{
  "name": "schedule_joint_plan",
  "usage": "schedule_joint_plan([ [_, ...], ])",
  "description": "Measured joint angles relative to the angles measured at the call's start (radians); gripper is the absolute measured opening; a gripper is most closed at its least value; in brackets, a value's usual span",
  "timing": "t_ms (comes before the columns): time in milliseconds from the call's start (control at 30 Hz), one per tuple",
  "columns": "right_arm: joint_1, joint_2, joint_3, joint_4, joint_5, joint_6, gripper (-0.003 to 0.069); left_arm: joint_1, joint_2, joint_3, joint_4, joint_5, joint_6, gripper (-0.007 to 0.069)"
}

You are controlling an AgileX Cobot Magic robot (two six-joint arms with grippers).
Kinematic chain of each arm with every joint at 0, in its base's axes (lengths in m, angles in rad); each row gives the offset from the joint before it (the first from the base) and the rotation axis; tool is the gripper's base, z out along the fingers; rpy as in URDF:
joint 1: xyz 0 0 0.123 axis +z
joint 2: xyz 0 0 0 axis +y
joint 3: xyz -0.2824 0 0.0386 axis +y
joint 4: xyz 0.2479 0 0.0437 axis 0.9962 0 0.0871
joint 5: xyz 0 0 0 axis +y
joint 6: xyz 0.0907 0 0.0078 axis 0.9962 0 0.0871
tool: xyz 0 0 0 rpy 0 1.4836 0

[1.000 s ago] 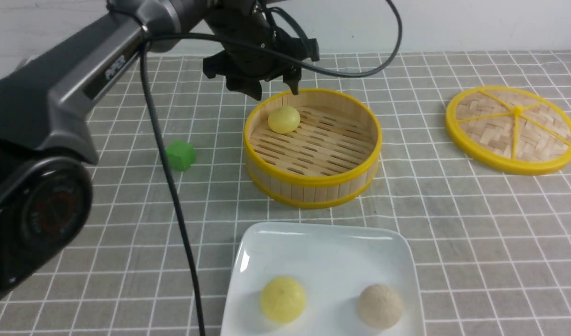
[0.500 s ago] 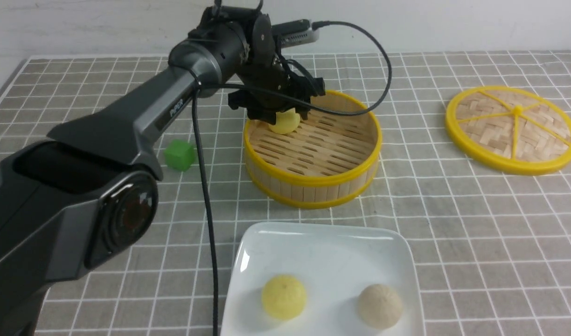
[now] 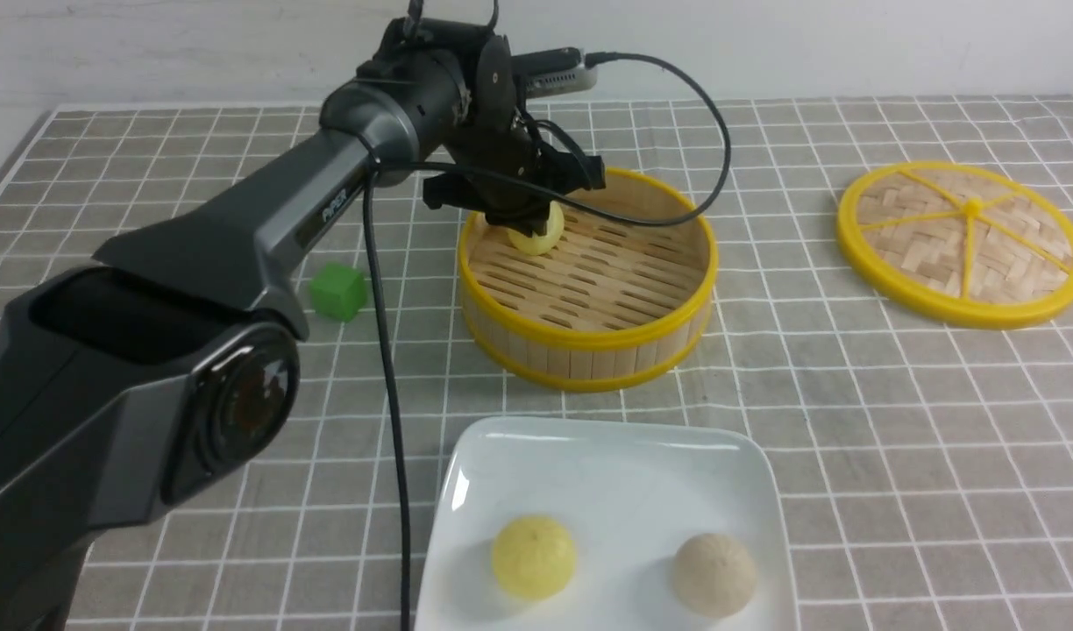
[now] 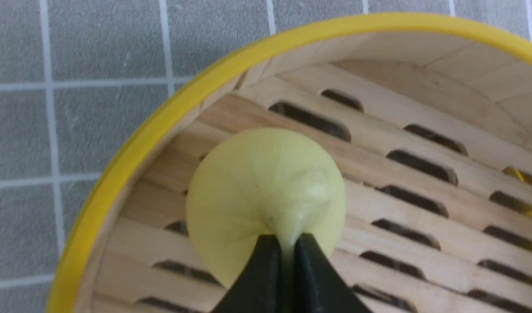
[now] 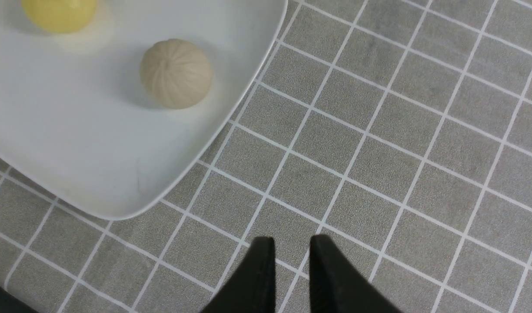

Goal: Put the steamed buns into the plate on the grey tablecloth.
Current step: 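Reach into the bamboo steamer and grasp a bun with the left gripper, then carry the bun from the bamboo steamer to the plate with the left gripper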

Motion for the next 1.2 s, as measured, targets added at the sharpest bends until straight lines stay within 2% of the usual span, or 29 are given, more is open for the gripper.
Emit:
schedule_joint_plan([
  [333, 0.0, 0.0, 0.0, 0.0, -0.001, 0.0, 0.0151, -0.001, -0.232, 0.0, 0.003, 0.268, 0.07, 0.0017],
  [500, 0.0, 0.0, 0.0, 0.0, -0.008, 0.0, 0.0158, -0.001, -0.402, 0.016, -0.01, 0.294, 0.116, 0.0017],
  [667, 0.0, 0.0, 0.0, 0.0, -0.008, 0.0, 0.0156, -0.008, -0.553, 0.128, -0.081, 0.294, 0.146, 0.0019],
  [800, 0.0, 0.0, 0.0, 0.008, -0.006, 0.0, 0.0098, -0.081, -0.746, 0.415, -0.098, 0.294, 0.161, 0.0021],
  [933, 0.0, 0.0, 0.0, 0.02, -0.001, 0.0, -0.0003, -0.2, -0.877, 0.718, -0.083, 0.294, 0.155, 0.0021],
  [1033, 0.0, 0.0, 0.0, 0.023, 0.0, 0.0, -0.0015, -0.284, -0.922, 0.912, -0.071, 0.264, 0.116, 0.0021],
  [1200, 0.0, 0.0, 0.0, 0.023, 0.002, 0.0, -0.0015, -0.36, -0.957, 1.159, -0.055, 0.103, -0.021, 0.0021],
])
